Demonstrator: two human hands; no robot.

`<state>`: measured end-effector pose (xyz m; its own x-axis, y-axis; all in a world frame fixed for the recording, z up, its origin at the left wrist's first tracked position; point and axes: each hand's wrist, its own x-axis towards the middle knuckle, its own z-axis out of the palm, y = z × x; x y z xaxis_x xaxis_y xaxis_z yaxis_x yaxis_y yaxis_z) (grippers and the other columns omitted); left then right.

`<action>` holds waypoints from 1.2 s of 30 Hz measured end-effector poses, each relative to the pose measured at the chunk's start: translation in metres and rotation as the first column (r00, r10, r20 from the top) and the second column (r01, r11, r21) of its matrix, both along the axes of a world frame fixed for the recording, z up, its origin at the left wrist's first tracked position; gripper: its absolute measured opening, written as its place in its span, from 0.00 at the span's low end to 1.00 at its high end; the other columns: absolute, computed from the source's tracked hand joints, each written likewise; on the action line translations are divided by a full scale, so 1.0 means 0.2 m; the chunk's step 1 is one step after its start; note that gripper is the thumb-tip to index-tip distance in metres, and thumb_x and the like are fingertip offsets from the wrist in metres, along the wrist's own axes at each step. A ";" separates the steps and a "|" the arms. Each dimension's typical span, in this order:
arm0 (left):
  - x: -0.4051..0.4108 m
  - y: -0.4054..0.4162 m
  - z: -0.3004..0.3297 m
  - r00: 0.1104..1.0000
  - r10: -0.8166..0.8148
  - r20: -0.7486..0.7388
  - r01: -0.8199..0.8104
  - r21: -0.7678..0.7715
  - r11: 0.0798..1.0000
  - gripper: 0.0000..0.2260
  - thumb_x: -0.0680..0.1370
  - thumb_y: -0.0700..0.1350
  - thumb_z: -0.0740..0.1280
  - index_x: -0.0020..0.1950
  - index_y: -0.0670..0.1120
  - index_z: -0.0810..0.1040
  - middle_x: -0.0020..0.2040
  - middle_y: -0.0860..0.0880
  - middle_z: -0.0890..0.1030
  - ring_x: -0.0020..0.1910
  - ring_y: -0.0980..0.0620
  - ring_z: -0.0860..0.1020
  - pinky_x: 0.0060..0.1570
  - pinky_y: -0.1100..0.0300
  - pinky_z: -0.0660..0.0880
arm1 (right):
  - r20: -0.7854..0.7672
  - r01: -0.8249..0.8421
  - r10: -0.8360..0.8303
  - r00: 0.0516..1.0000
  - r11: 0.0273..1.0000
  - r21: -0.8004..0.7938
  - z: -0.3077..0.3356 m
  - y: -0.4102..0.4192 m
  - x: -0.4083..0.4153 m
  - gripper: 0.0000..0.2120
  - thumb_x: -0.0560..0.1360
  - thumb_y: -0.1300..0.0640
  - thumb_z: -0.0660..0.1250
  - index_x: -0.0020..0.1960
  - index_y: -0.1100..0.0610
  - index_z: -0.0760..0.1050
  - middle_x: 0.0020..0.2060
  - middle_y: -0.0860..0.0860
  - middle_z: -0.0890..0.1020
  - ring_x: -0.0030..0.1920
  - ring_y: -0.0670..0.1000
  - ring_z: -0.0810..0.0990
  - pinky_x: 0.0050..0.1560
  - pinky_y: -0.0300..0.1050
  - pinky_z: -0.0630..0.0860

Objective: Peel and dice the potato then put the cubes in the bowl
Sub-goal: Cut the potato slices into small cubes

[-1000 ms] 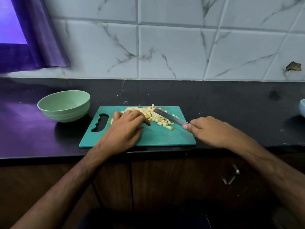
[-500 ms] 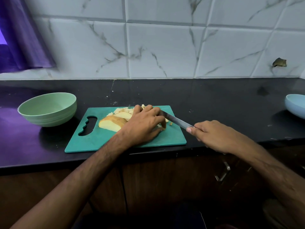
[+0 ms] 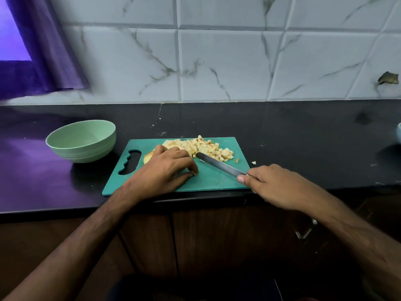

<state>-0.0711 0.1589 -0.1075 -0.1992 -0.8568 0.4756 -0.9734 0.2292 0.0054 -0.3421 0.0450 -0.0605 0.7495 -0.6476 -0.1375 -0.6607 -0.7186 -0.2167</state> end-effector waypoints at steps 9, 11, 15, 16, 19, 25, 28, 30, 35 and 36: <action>0.01 0.01 -0.01 0.994 0.037 -0.105 -0.038 -0.006 0.999 0.05 0.79 0.53 0.70 0.52 0.55 0.83 0.47 0.60 0.82 0.49 0.58 0.76 0.51 0.54 0.64 | 0.005 -0.031 0.031 0.999 0.999 -0.028 -0.04 0.11 -0.01 0.23 0.83 0.36 0.49 0.42 0.50 0.71 0.37 0.48 0.76 0.35 0.46 0.74 0.37 0.44 0.70; 0.01 0.01 -0.01 0.990 0.047 -0.132 -0.050 -0.018 0.999 0.05 0.78 0.52 0.71 0.52 0.54 0.84 0.46 0.60 0.82 0.48 0.58 0.76 0.50 0.55 0.63 | 0.012 -0.024 0.025 1.000 0.998 -0.061 -0.06 0.14 -0.01 0.23 0.83 0.35 0.48 0.41 0.49 0.70 0.37 0.47 0.76 0.36 0.47 0.75 0.38 0.45 0.72; 0.00 -0.01 -0.01 0.985 0.043 -0.166 -0.047 -0.023 0.999 0.03 0.78 0.50 0.73 0.50 0.53 0.85 0.44 0.62 0.79 0.47 0.57 0.75 0.48 0.56 0.60 | -0.033 -0.011 0.007 0.999 0.993 -0.116 -0.06 0.19 -0.01 0.21 0.84 0.36 0.47 0.39 0.46 0.64 0.39 0.45 0.74 0.37 0.45 0.74 0.36 0.43 0.69; 0.00 -0.02 -0.02 0.984 0.039 -0.174 -0.044 -0.023 0.999 0.03 0.77 0.50 0.74 0.49 0.53 0.85 0.44 0.61 0.80 0.47 0.57 0.76 0.47 0.57 0.60 | -0.044 -0.014 0.009 0.999 0.992 -0.129 -0.06 0.20 -0.01 0.20 0.84 0.37 0.47 0.40 0.46 0.64 0.39 0.45 0.74 0.38 0.44 0.74 0.35 0.42 0.68; 0.01 -0.02 -0.02 0.982 0.025 -0.186 -0.031 -0.029 0.999 0.03 0.77 0.50 0.74 0.49 0.53 0.86 0.43 0.59 0.81 0.46 0.56 0.76 0.47 0.59 0.60 | -0.063 -0.042 0.031 0.998 0.982 -0.182 -0.07 0.23 0.00 0.18 0.84 0.37 0.47 0.45 0.46 0.67 0.40 0.45 0.75 0.39 0.45 0.76 0.36 0.42 0.70; 0.01 -0.02 -0.03 0.979 0.039 -0.202 -0.045 -0.026 0.999 0.03 0.77 0.51 0.74 0.49 0.55 0.86 0.44 0.60 0.80 0.47 0.58 0.74 0.46 0.57 0.61 | -0.100 -0.068 0.026 0.995 0.894 -0.442 -0.05 0.21 0.03 0.20 0.84 0.38 0.44 0.52 0.48 0.69 0.44 0.47 0.79 0.37 0.47 0.75 0.39 0.46 0.76; 0.02 0.00 -0.03 0.978 0.040 -0.206 -0.047 -0.026 0.999 0.03 0.77 0.51 0.74 0.50 0.56 0.85 0.44 0.61 0.81 0.46 0.60 0.73 0.48 0.61 0.61 | -0.058 -0.034 0.016 0.998 0.943 -0.331 -0.04 0.19 0.02 0.19 0.84 0.36 0.44 0.48 0.46 0.68 0.41 0.44 0.76 0.36 0.45 0.75 0.37 0.44 0.74; 0.01 0.00 -0.03 0.973 0.050 -0.225 -0.057 -0.026 0.998 0.03 0.77 0.51 0.74 0.51 0.56 0.84 0.44 0.61 0.80 0.46 0.61 0.73 0.49 0.59 0.62 | -0.031 -0.030 0.022 0.999 0.962 -0.271 -0.03 0.21 0.00 0.20 0.84 0.36 0.45 0.42 0.46 0.64 0.38 0.44 0.74 0.36 0.45 0.75 0.36 0.44 0.72; -0.01 0.02 -0.02 0.952 0.068 -0.300 -0.072 -0.005 0.997 0.11 0.76 0.48 0.75 0.50 0.55 0.74 0.44 0.60 0.79 0.45 0.62 0.76 0.58 0.53 0.67 | -0.061 -0.044 0.029 0.998 0.964 -0.263 -0.04 0.24 -0.01 0.20 0.84 0.36 0.45 0.43 0.46 0.65 0.38 0.45 0.74 0.37 0.45 0.74 0.39 0.45 0.73; -0.01 0.02 -0.02 0.949 0.070 -0.306 -0.075 -0.004 0.997 0.11 0.76 0.48 0.76 0.50 0.55 0.74 0.44 0.60 0.79 0.45 0.61 0.76 0.59 0.53 0.67 | -0.066 -0.046 0.029 0.997 0.961 -0.274 -0.05 0.24 -0.01 0.20 0.84 0.36 0.45 0.46 0.46 0.67 0.40 0.45 0.75 0.38 0.45 0.75 0.41 0.46 0.76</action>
